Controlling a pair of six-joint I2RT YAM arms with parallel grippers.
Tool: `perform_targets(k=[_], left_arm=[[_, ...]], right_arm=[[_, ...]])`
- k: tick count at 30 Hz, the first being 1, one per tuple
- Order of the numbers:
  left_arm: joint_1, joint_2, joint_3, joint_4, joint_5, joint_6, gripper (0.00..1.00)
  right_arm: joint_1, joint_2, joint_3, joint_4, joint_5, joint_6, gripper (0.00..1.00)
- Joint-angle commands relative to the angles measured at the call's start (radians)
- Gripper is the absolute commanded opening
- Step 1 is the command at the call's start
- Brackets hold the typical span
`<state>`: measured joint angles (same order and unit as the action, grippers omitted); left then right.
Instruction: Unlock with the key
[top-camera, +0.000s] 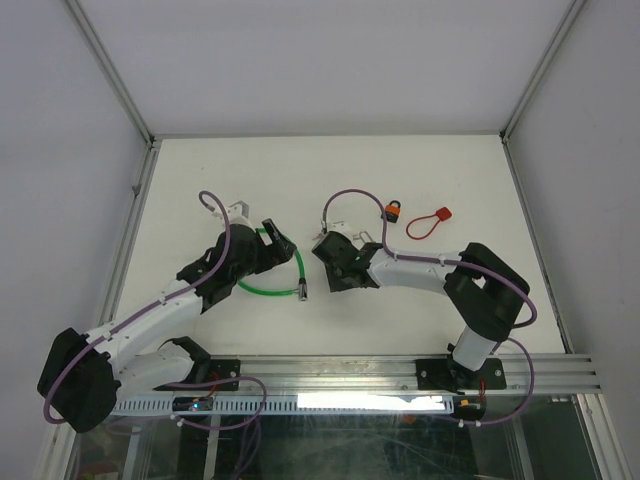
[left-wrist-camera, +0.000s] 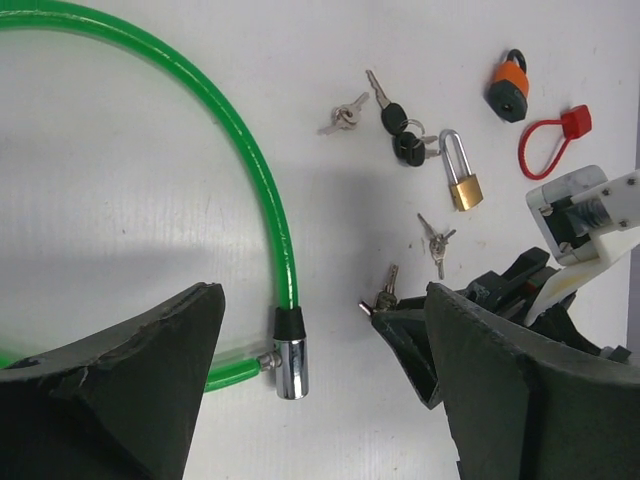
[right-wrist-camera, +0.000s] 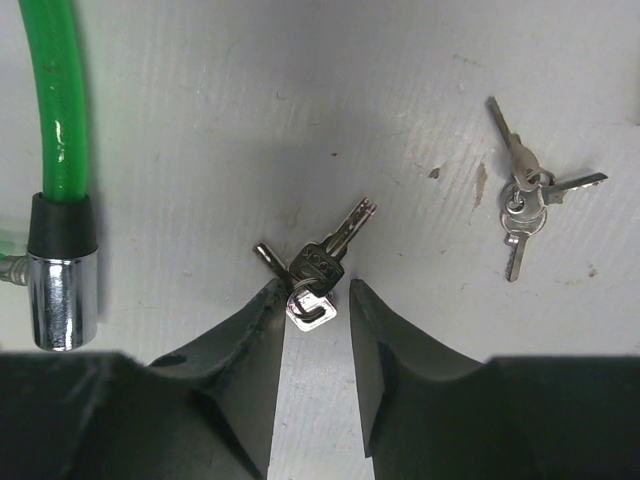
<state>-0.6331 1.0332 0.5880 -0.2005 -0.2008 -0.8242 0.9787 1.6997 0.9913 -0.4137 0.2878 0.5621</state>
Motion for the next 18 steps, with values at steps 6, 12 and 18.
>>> perform_targets(k=[6, 12, 18], left_arm=[[0.009, 0.024, -0.007, 0.14, 0.105, 0.012, 0.84], [0.01, 0.023, -0.016, 0.153, 0.122, -0.001, 0.84], [0.011, 0.024, -0.019, 0.152, 0.118, -0.003, 0.83]], right_arm=[[0.006, -0.011, 0.026, -0.007, 0.051, -0.001, 0.32], [0.007, -0.002, 0.035, -0.003, 0.042, 0.032, 0.5], [0.005, 0.036, 0.05, -0.02, 0.073, 0.089, 0.5]])
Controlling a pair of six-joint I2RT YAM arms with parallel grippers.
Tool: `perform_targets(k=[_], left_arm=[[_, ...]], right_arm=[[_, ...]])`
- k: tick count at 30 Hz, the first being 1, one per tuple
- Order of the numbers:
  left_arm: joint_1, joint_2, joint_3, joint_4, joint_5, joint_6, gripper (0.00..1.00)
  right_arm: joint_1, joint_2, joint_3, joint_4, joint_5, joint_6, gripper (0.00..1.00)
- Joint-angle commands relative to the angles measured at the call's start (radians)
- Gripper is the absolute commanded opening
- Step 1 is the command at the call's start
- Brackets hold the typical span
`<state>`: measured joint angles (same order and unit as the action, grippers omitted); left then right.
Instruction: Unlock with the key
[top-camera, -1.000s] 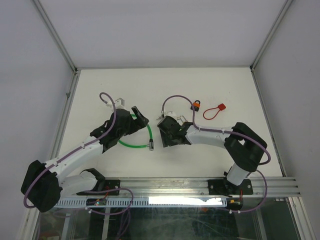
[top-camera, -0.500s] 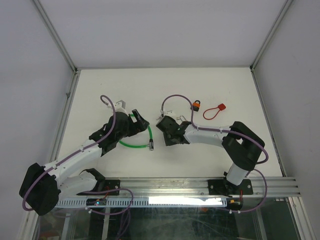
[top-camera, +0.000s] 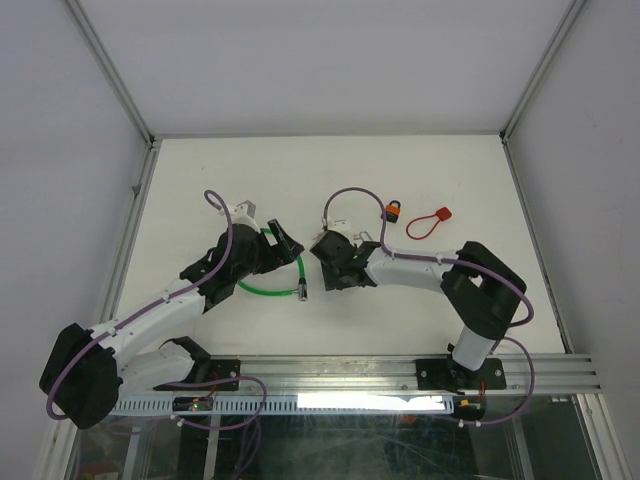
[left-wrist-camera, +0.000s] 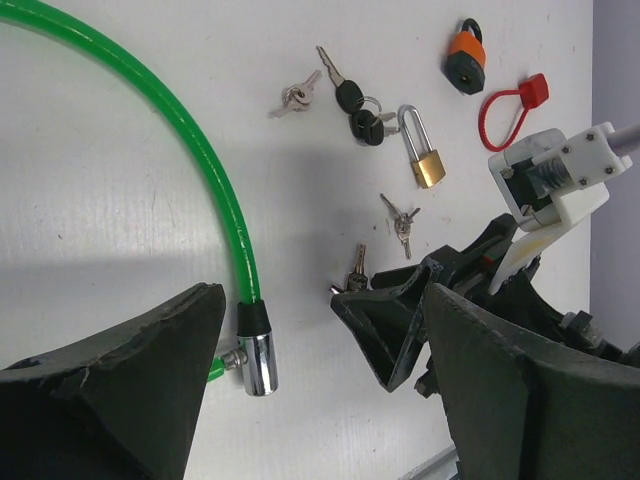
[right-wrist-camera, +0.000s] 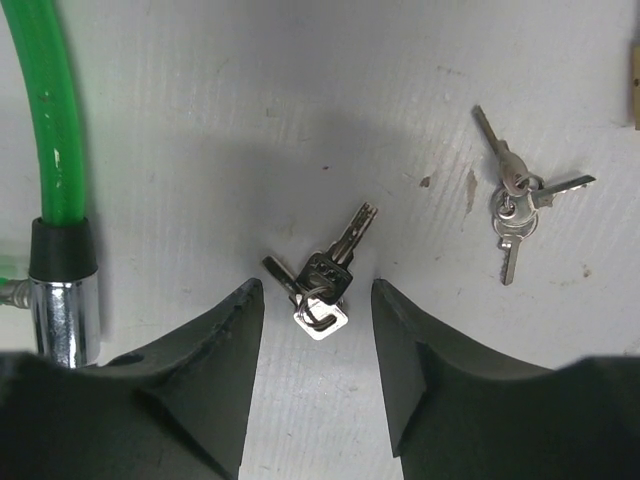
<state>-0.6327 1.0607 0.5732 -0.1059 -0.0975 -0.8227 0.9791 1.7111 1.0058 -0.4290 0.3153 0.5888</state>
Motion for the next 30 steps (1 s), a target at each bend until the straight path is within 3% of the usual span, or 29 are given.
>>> perform_targets(k=[1, 6, 13, 21, 30], left_arm=[[0.01, -0.004, -0.004, 0.057, 0.015, -0.005, 0.83], [0.01, 0.002, -0.002, 0.059, 0.023, -0.005, 0.83], [0.01, 0.007, -0.002, 0.074, 0.041, -0.004, 0.83], [0.01, 0.026, -0.009, 0.142, 0.105, -0.014, 0.82], [0.014, 0.023, -0.056, 0.278, 0.212, -0.021, 0.82]], right_arm=[[0.004, 0.027, 0.036, -0.003, 0.052, 0.069, 0.5], [0.004, 0.03, 0.036, 0.002, 0.063, 0.079, 0.42], [0.004, -0.044, -0.013, 0.028, 0.049, 0.057, 0.19], [0.004, -0.101, -0.064, 0.095, 0.038, -0.024, 0.0], [-0.009, -0.244, -0.212, 0.312, -0.069, -0.167, 0.0]])
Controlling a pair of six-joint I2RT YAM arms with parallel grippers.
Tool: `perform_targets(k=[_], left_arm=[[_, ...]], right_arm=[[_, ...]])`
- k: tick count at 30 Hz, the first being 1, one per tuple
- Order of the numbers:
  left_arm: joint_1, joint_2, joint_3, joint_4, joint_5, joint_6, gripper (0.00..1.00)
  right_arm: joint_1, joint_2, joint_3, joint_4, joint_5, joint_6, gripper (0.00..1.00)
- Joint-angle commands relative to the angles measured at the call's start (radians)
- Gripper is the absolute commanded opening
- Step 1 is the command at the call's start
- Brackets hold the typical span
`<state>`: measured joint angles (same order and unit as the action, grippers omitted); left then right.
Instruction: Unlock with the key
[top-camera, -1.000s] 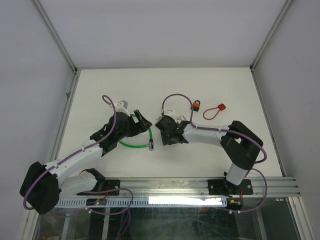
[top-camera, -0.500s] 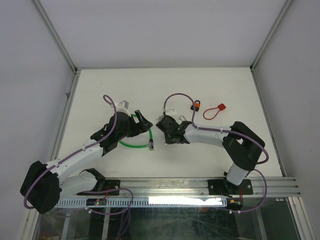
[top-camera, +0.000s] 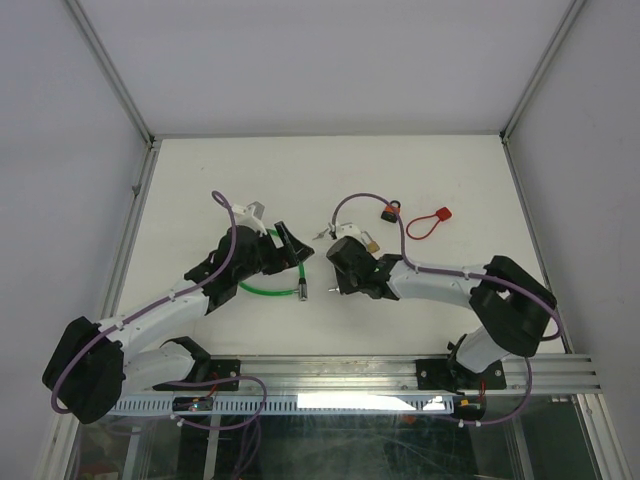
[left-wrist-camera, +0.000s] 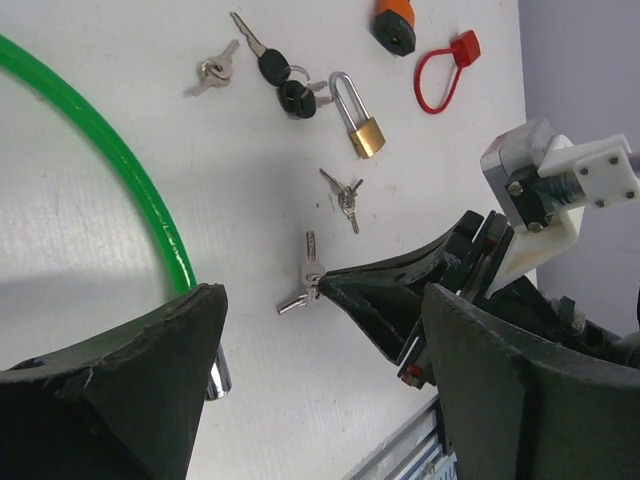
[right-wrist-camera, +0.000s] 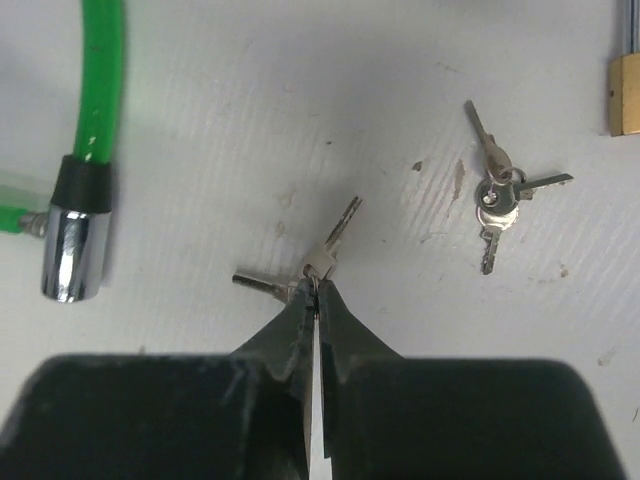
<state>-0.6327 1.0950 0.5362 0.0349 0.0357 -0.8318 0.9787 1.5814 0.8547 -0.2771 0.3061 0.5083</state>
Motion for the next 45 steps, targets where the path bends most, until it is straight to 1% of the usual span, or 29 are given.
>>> perform_targets(k=[1, 9, 15, 16, 19, 21, 22, 30, 32, 38, 39, 40, 45], left_arm=[[0.02, -0.015, -0.03, 0.161, 0.101, -0.007, 0.82], [0.127, -0.027, -0.113, 0.387, 0.355, -0.05, 0.81], [0.134, 0.006, -0.139, 0.573, 0.504, -0.068, 0.8], [0.133, 0.011, -0.147, 0.602, 0.518, -0.069, 0.8], [0.134, 0.036, -0.168, 0.703, 0.559, -0.13, 0.8], [0.134, 0.055, -0.171, 0.734, 0.569, -0.154, 0.79], [0.134, 0.065, -0.171, 0.744, 0.571, -0.167, 0.78], [0.132, 0.155, -0.191, 0.884, 0.586, -0.274, 0.73], [0.13, 0.172, -0.185, 0.891, 0.588, -0.281, 0.72], [0.121, 0.195, -0.178, 0.846, 0.567, -0.297, 0.71], [0.12, 0.195, -0.175, 0.83, 0.563, -0.298, 0.71], [0.118, 0.196, -0.174, 0.817, 0.558, -0.297, 0.72], [0.105, 0.206, -0.156, 0.766, 0.539, -0.301, 0.73]], right_arm=[[-0.013, -0.141, -0.081, 0.194, -0.082, -0.105, 0.0], [-0.09, -0.352, -0.244, 0.42, -0.288, -0.205, 0.0], [-0.146, -0.457, -0.31, 0.522, -0.431, -0.228, 0.0], [-0.15, -0.468, -0.318, 0.538, -0.431, -0.228, 0.0], [-0.155, -0.495, -0.341, 0.599, -0.431, -0.228, 0.0], [-0.156, -0.508, -0.358, 0.638, -0.431, -0.228, 0.0], [-0.157, -0.512, -0.365, 0.654, -0.524, -0.221, 0.0], [-0.156, -0.528, -0.397, 0.763, -0.585, -0.195, 0.0], [-0.157, -0.532, -0.402, 0.79, -0.589, -0.189, 0.0], [-0.156, -0.522, -0.407, 0.825, -0.586, -0.169, 0.0], [-0.157, -0.521, -0.41, 0.835, -0.585, -0.165, 0.1], [-0.157, -0.519, -0.412, 0.844, -0.583, -0.159, 0.0], [-0.157, -0.503, -0.416, 0.871, -0.576, -0.144, 0.0]])
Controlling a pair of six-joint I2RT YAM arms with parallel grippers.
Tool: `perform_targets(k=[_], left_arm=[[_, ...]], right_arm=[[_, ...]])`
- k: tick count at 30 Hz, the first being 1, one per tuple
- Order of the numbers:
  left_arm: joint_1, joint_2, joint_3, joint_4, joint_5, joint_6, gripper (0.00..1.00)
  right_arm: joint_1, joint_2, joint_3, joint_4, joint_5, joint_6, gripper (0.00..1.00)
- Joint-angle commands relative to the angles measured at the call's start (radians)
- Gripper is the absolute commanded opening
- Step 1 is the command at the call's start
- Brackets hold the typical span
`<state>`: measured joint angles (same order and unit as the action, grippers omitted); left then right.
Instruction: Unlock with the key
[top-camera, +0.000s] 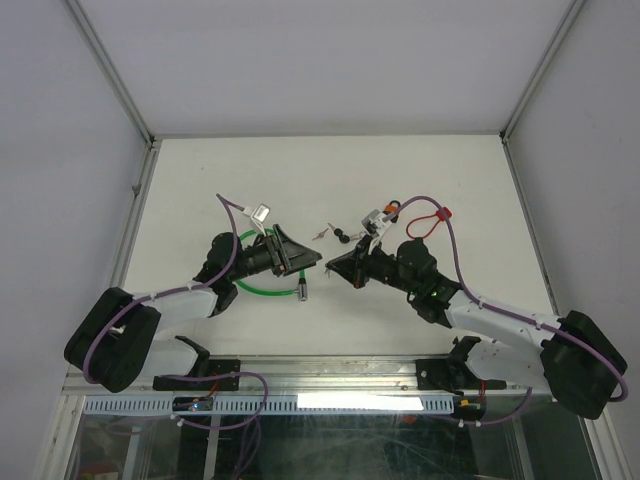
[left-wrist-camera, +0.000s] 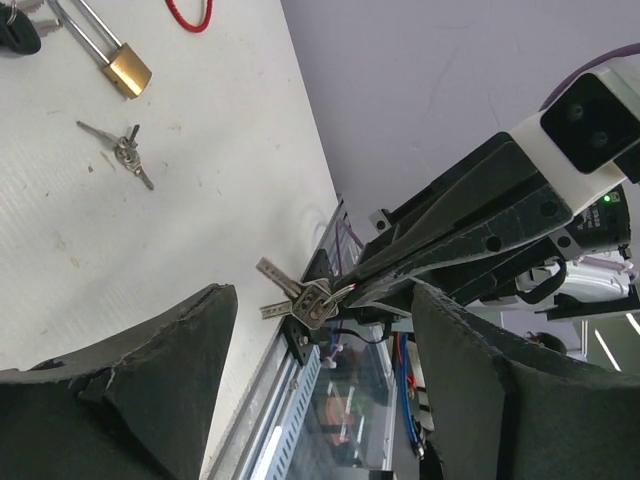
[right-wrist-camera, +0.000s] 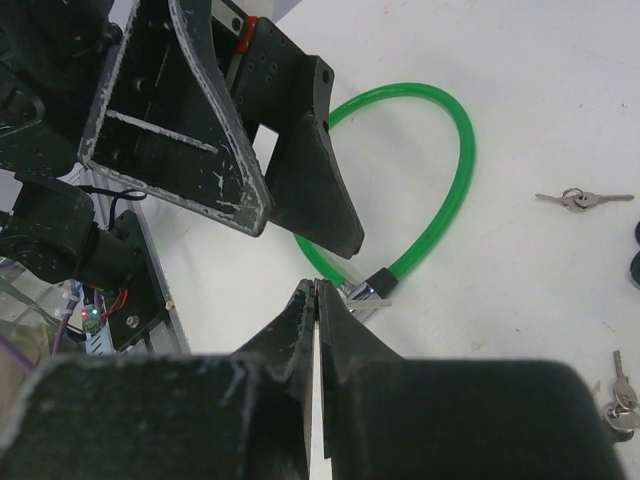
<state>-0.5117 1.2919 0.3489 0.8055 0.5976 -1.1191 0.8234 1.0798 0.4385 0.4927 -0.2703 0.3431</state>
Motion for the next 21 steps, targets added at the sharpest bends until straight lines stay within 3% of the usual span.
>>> perform_targets(k=[1, 4, 9, 21], left_arm=[[-0.015, 0.01, 0.032, -0.005, -0.026, -0.018, 0.73], [-0.015, -0.014, 0.024, -0.043, -0.073, -0.007, 0.74], [-0.016, -0.092, 0.049, -0.278, -0.184, 0.095, 0.76], [-0.014, -0.229, 0.087, -0.579, -0.372, 0.252, 0.83]], right_arm=[[-0.001, 0.005, 0.004, 0.098, 0.005, 0.02, 0.0], [-0.001, 0.016, 0.009, 0.064, 0.04, 0.023, 0.0], [-0.001, 0.07, 0.045, -0.042, 0.087, 0.019, 0.0], [-0.002, 0.292, 0.13, -0.02, 0.087, 0.019, 0.0]])
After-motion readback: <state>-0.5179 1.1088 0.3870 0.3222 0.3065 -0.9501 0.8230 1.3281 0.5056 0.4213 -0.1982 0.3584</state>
